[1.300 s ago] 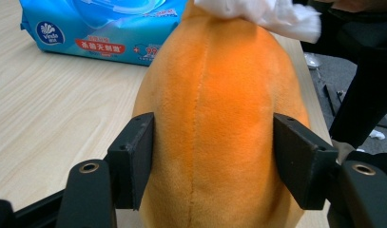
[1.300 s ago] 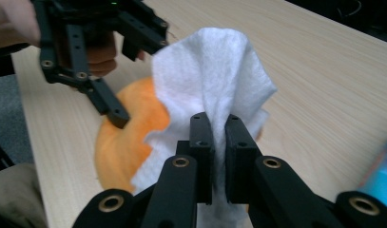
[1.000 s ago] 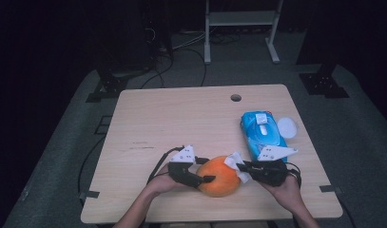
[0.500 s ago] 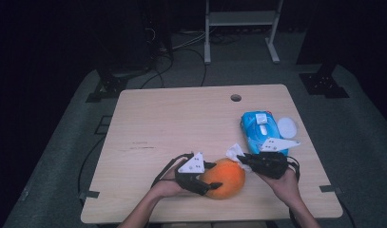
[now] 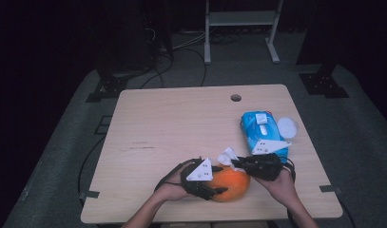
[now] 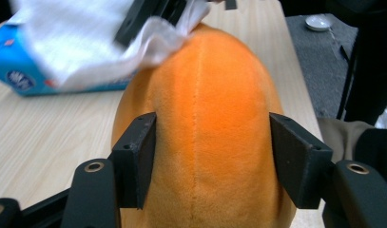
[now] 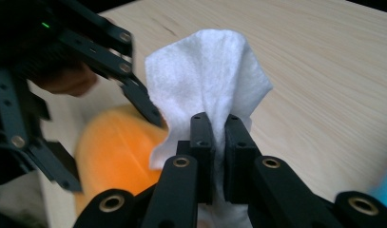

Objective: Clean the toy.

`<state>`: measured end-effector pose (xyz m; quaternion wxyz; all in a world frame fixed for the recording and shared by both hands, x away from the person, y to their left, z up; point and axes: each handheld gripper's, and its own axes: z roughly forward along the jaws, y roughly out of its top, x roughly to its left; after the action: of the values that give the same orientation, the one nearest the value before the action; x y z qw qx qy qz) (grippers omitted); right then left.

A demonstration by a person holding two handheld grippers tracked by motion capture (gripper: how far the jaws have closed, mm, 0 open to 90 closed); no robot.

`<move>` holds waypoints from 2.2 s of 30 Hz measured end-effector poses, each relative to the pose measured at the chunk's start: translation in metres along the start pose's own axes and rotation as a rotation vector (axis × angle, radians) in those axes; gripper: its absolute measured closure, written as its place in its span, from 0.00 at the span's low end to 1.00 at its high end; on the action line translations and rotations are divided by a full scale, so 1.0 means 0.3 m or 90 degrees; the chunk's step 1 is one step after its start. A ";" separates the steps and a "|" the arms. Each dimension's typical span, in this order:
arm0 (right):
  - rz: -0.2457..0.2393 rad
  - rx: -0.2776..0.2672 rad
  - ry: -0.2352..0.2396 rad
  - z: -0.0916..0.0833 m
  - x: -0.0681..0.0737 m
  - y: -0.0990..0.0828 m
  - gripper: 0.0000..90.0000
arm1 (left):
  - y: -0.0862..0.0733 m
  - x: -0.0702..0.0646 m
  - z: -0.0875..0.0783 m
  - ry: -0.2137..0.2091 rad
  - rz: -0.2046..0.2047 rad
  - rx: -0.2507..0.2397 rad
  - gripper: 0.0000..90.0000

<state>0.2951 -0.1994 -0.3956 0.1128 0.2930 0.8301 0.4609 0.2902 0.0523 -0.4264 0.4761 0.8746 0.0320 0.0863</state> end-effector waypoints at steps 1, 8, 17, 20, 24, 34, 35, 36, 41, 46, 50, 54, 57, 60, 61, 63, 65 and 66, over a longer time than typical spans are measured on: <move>0.005 0.003 -0.009 -0.007 -0.010 -0.005 0.93 | -0.002 0.007 -0.002 0.002 -0.012 -0.001 0.42; 0.036 -0.003 -0.027 -0.066 -0.057 -0.035 0.93 | -0.016 0.042 -0.002 0.011 -0.072 -0.016 0.42; 0.019 -0.010 0.001 -0.049 -0.026 -0.034 0.93 | -0.034 0.081 -0.015 0.034 -0.134 -0.038 0.42; 0.029 0.005 -0.014 -0.046 -0.056 -0.054 0.93 | -0.040 0.090 -0.018 0.032 -0.147 -0.046 0.42; 0.034 0.005 -0.017 -0.047 -0.055 -0.061 0.93 | -0.035 0.086 -0.010 0.028 -0.144 -0.047 0.39; -0.009 -0.030 0.003 -0.027 -0.001 -0.022 0.93 | -0.032 0.087 -0.016 0.008 -0.136 -0.085 0.21; -0.005 -0.029 -0.001 -0.030 -0.010 -0.027 0.92 | -0.039 0.095 -0.022 0.004 -0.147 -0.092 0.19; 0.001 -0.030 -0.002 -0.036 -0.020 -0.032 0.92 | -0.048 0.104 -0.025 -0.005 -0.159 -0.094 0.16; 0.030 -0.038 0.013 -0.061 -0.059 -0.063 0.92 | -0.101 0.122 -0.002 -0.058 -0.200 -0.077 0.11; 0.029 -0.033 0.007 -0.066 -0.061 -0.066 0.92 | -0.119 0.112 0.025 -0.086 -0.199 -0.040 0.13; 0.020 -0.037 -0.005 -0.068 -0.037 -0.046 0.93 | -0.076 0.100 -0.010 -0.047 -0.167 -0.057 0.35; 0.001 -0.061 0.012 -0.073 0.004 -0.013 0.93 | -0.012 0.086 -0.038 -0.004 -0.149 -0.073 0.40; -0.008 -0.084 0.046 -0.059 0.049 0.017 0.93 | 0.006 0.072 -0.040 0.009 -0.139 -0.067 0.41; -0.032 -0.080 0.049 -0.042 0.082 0.035 0.93 | 0.006 0.070 -0.046 0.019 -0.133 -0.057 0.42; -0.032 -0.080 0.049 -0.042 0.082 0.035 0.93 | 0.006 0.070 -0.046 0.019 -0.133 -0.057 0.42; -0.027 -0.072 0.037 -0.033 0.070 0.029 0.93 | 0.005 0.076 -0.057 0.024 -0.133 -0.057 0.42; -0.008 -0.074 0.034 -0.029 0.043 0.014 0.93 | 0.005 0.082 -0.066 0.022 -0.139 -0.066 0.42; 0.015 -0.076 0.029 -0.029 0.016 0.001 0.93 | 0.004 0.086 -0.070 0.022 -0.147 -0.073 0.42</move>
<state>0.2874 -0.2025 -0.3901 0.1060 0.2853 0.7996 0.5176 0.3117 0.0725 -0.4110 0.5313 0.8349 0.1356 0.0476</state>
